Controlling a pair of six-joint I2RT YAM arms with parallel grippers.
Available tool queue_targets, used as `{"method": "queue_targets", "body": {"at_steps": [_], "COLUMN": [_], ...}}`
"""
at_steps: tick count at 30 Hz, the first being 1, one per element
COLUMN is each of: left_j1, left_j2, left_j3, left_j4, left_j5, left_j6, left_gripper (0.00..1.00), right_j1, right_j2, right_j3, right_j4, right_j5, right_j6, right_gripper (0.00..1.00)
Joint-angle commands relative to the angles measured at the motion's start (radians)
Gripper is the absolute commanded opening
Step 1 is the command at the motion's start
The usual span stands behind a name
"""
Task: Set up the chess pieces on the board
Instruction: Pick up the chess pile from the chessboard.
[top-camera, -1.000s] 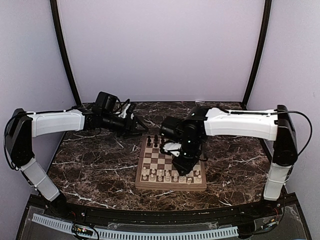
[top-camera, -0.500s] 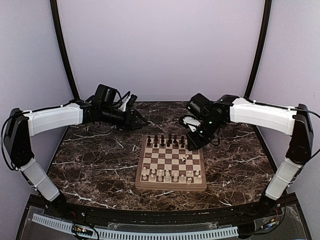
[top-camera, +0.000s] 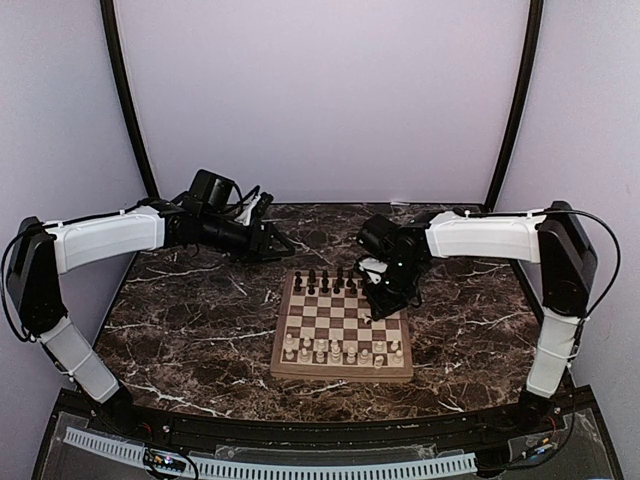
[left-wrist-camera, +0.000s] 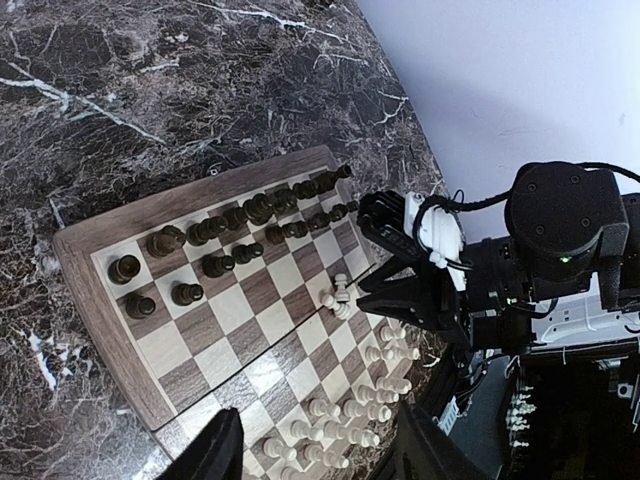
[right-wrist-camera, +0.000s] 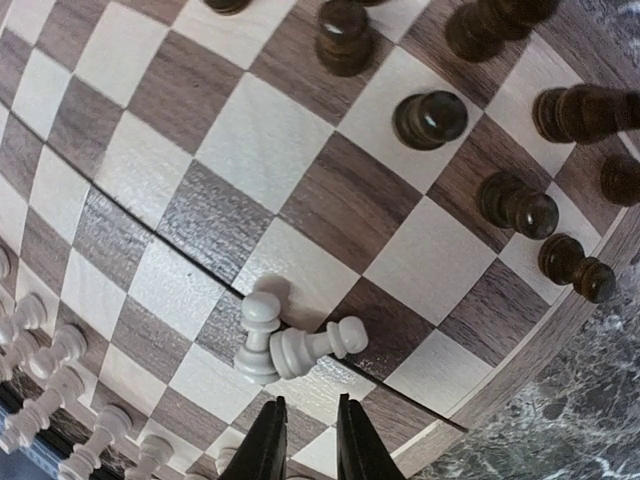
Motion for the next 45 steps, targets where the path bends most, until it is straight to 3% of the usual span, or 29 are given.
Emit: {"method": "queue_targets", "body": {"at_steps": [1, 26, 35, 45], "left_j1": [0.000, 0.000, 0.000, -0.004], "left_j2": [-0.038, 0.007, 0.013, 0.008], "left_j3": [0.024, 0.041, 0.035, 0.030], "left_j4": [-0.015, -0.012, -0.013, 0.013], "left_j5": [-0.005, 0.025, 0.024, 0.033], "left_j6": [-0.008, -0.031, -0.031, -0.033], "left_gripper": [0.54, 0.54, 0.54, 0.54], "right_j1": [-0.029, -0.054, -0.054, -0.054], "right_j2": [0.023, 0.152, 0.150, 0.053], "right_j3": [0.038, 0.121, 0.118, 0.142], "right_j4": [0.024, 0.058, 0.042, 0.055], "right_j5": [-0.008, -0.125, -0.123, -0.141], "right_j6": [0.102, 0.207, 0.194, 0.204], "right_gripper": [0.22, 0.26, 0.12, 0.06]}}
